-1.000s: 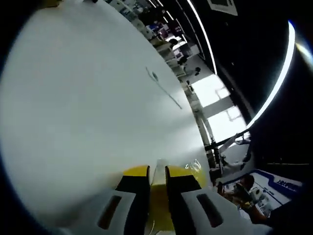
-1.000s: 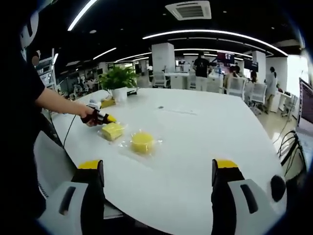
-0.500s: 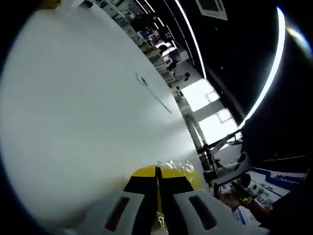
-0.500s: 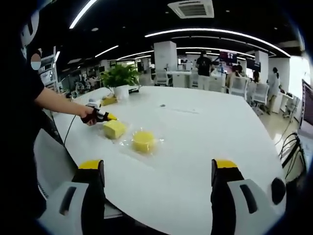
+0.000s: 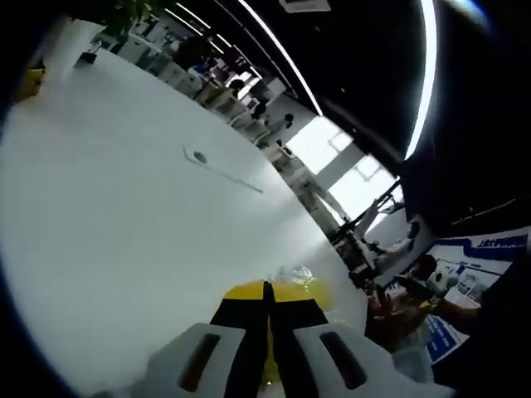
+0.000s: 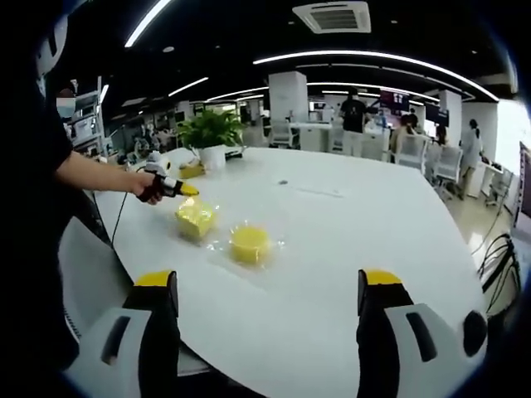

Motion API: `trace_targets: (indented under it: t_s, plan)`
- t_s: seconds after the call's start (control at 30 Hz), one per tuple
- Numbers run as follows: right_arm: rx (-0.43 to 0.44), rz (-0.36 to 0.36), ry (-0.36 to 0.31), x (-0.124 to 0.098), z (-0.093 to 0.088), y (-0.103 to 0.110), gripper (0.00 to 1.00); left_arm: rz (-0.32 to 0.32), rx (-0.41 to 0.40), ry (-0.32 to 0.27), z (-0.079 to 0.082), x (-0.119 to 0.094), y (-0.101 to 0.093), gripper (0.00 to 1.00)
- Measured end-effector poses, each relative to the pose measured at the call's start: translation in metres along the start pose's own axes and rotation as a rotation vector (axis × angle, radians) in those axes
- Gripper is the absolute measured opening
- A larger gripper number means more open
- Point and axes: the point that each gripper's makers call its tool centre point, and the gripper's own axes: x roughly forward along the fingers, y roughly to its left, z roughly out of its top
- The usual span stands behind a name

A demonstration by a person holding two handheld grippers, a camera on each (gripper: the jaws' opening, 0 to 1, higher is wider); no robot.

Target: Compare the silicone blocks by pressing each to a similar depth, holding the contact briefly, and releasing to observe deformation and rebound differences across the visible hardness samples.

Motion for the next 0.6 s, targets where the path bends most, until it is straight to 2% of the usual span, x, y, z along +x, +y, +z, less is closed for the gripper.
trace_targets:
  t_s: [0.1,0.27,0.37,0.43,0.5,0.57,0.6]
  plan:
    - [-0.011,0.017,-0.005,0.002,0.001,0.005,0.82,-0.038,0.087,0.0,0.004,-0.004,-0.02,0.0]
    - [-0.025,0.034,-0.015,0.004,0.003,0.009,0.82,-0.045,0.193,0.029,0.004,-0.007,-0.041,0.0]
    - [-0.033,0.041,-0.03,0.003,0.006,0.011,0.82,-0.057,0.307,0.059,0.003,-0.007,-0.057,0.0]
    - [-0.037,0.042,-0.033,0.002,0.005,0.01,0.82,-0.038,0.371,0.07,0.004,-0.006,-0.06,0.0]
    - [-0.041,0.044,-0.034,0.0,0.003,0.011,0.82,-0.044,0.389,0.077,0.005,-0.004,-0.067,0.0]
    - [-0.043,0.047,-0.039,-0.002,0.002,0.011,0.82,-0.025,0.447,0.091,0.005,-0.002,-0.071,0.0]
    - [-0.044,0.048,-0.04,-0.002,0.002,0.011,0.81,-0.016,0.469,0.113,0.002,-0.002,-0.072,0.0]
